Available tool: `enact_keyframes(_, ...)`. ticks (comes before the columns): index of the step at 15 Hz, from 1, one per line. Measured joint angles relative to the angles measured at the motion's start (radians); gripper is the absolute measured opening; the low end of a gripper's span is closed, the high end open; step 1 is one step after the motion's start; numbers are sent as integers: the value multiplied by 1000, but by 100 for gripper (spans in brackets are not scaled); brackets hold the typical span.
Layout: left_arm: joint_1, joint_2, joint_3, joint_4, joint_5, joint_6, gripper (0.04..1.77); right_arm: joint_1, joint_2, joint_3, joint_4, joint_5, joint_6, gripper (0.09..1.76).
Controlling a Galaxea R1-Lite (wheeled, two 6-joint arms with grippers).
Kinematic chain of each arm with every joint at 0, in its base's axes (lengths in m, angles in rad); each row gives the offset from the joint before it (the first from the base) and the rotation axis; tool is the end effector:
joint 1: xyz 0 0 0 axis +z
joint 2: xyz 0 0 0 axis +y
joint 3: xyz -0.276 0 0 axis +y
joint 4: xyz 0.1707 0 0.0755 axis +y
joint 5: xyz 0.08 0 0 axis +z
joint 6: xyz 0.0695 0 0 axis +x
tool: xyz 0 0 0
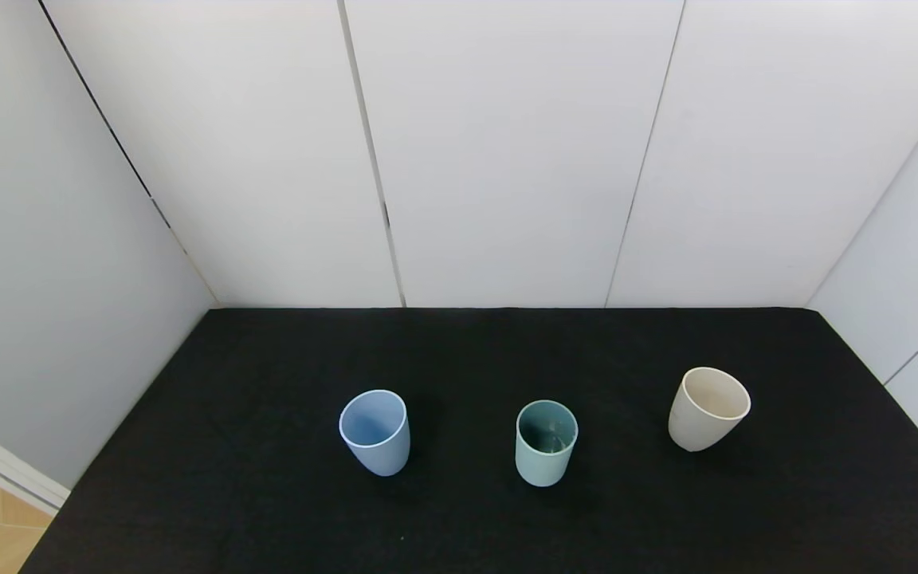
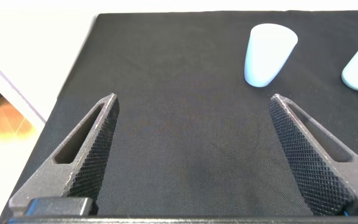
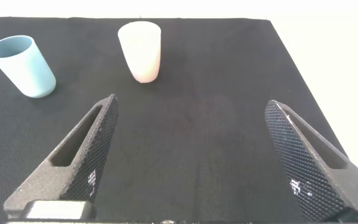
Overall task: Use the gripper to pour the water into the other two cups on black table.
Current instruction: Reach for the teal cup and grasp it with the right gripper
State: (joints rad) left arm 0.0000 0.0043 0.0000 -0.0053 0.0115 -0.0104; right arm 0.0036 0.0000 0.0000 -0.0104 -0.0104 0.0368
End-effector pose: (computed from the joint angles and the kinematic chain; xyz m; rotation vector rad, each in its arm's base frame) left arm 0.0445 0.0008 0.0761 -0.0104 -0.0011 0.0115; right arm 0.0442 -0.0006 0.0771 0.0369 -0.0105 -0.0066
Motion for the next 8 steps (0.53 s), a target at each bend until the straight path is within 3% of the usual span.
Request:
enact_keyframes(4, 0, 0, 0, 0, 0, 0, 172, 1, 5, -30, 7, 1, 17, 171)
enact_keyframes(8, 0, 0, 0, 0, 0, 0, 172, 4, 100, -169, 20, 9, 44, 171)
